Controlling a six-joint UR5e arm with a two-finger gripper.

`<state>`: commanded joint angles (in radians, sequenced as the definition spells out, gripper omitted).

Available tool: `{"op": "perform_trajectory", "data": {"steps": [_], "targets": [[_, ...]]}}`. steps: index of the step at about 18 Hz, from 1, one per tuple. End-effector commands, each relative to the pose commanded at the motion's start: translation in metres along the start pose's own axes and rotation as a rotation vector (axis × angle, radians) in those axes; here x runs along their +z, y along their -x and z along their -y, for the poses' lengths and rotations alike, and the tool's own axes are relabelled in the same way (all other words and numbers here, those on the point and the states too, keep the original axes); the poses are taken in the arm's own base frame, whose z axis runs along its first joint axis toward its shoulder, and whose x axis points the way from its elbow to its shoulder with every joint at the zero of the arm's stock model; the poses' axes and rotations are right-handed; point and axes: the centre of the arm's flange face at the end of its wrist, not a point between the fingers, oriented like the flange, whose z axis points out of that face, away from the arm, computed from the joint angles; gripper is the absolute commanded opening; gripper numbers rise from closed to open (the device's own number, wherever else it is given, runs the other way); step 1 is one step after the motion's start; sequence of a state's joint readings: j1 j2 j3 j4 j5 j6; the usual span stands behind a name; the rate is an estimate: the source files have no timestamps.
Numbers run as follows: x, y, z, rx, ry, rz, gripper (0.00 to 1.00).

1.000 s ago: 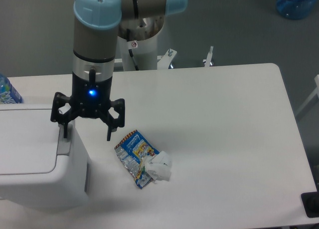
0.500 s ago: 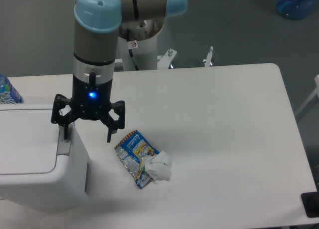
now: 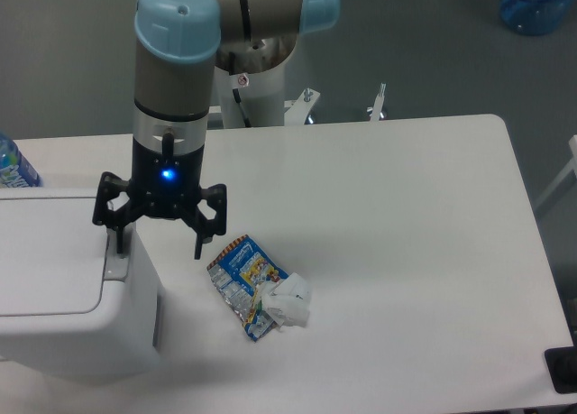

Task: Open the trash can
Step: 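Press down on the lid edge with the gripper to pop it open, then lift the gripper up and away from the opened trash can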

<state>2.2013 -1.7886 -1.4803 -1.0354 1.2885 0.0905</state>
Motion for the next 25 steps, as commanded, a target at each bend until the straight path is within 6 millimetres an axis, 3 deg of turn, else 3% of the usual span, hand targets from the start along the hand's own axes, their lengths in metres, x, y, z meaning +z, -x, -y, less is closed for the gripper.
{"op": "perform_trajectory", "data": {"steps": [11,13,16,20,25], "targets": [[0.003,0.001,0.000,-0.003,0.004,0.000,1.00],[-0.006,0.000,0.003,0.001,-0.013,0.002,1.00],[-0.037,-0.004,0.020,0.034,-0.079,0.023,1.00],[-0.073,0.026,0.039,0.088,-0.128,0.178,1.00],[-0.092,0.072,0.033,0.280,-0.042,0.275,1.00]]}}
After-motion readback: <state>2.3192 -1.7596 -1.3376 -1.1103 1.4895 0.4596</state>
